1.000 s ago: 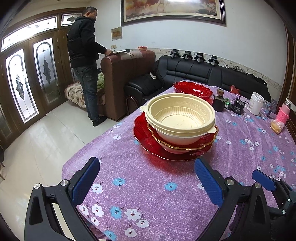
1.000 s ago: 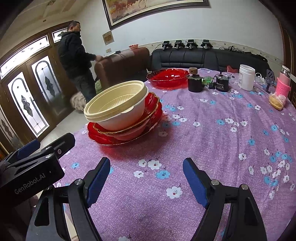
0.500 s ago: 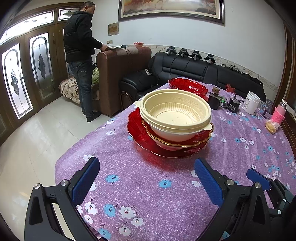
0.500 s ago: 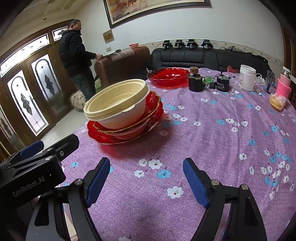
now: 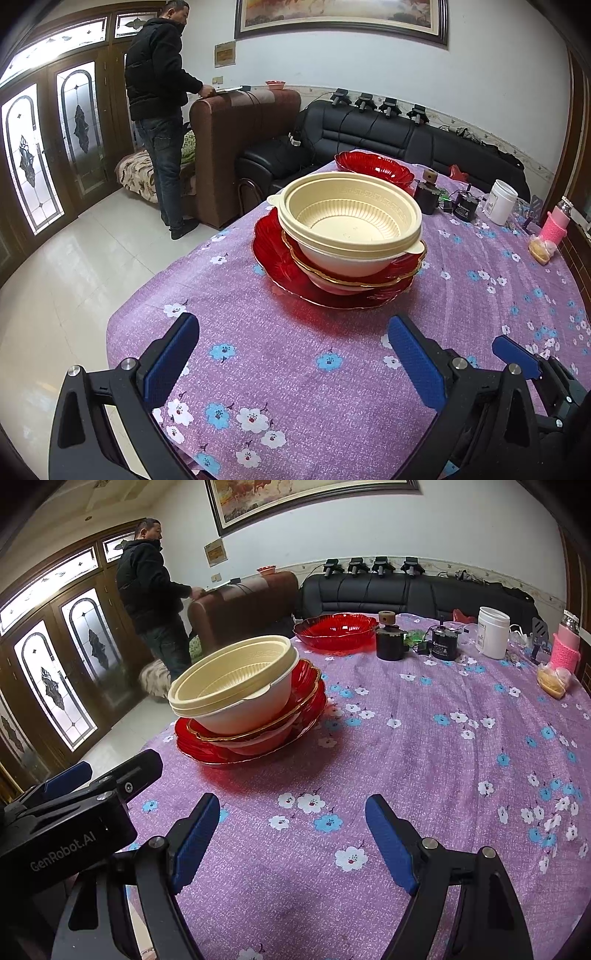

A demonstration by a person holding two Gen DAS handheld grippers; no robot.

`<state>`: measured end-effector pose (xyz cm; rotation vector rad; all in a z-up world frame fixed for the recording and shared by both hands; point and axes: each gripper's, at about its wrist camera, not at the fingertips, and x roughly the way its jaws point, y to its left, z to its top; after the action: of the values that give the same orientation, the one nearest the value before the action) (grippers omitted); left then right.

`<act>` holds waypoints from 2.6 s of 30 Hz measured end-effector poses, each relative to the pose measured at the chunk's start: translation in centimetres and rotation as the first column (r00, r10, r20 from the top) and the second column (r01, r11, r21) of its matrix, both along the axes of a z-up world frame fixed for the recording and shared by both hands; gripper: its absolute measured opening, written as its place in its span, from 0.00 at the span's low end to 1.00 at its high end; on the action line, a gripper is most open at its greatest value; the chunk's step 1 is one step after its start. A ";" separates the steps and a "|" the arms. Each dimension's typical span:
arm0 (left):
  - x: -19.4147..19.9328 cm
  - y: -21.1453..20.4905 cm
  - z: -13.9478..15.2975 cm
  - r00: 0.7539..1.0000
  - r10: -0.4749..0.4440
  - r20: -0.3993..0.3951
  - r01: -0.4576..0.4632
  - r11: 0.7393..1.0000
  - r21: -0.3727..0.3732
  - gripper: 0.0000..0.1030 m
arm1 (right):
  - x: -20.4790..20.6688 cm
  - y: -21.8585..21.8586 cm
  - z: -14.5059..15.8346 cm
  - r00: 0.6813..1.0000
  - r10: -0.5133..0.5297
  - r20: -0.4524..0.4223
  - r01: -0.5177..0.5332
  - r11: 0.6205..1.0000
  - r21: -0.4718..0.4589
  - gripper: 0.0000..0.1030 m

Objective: Organize plates and bowls

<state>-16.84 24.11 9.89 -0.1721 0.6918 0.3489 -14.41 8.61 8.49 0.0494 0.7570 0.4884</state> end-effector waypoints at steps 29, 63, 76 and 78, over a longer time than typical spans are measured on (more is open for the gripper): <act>-0.7 2.5 -0.7 1.000 0.016 -0.006 -0.016 0.999 -0.049 0.99 | 0.2 1.7 -0.9 1.000 -0.008 -0.028 0.006 0.998 -0.064 0.83; -2.9 4.5 -0.8 0.994 0.027 0.101 -0.021 0.998 -0.067 0.99 | -0.9 5.1 -1.9 0.999 0.028 -0.035 -0.031 0.996 -0.083 0.83; -4.7 4.8 1.2 0.968 0.136 0.209 -0.138 0.990 -0.005 1.00 | -0.7 4.3 -1.5 1.000 0.019 -0.021 -0.020 0.998 -0.060 0.83; -4.3 4.4 1.1 0.973 0.134 0.186 -0.139 0.990 0.012 1.00 | -0.8 4.1 -1.4 1.000 0.019 -0.017 -0.020 0.999 -0.049 0.83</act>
<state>-21.13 28.48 10.99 -0.2265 0.4927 0.4667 -15.17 12.70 7.09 0.0000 0.7860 0.4881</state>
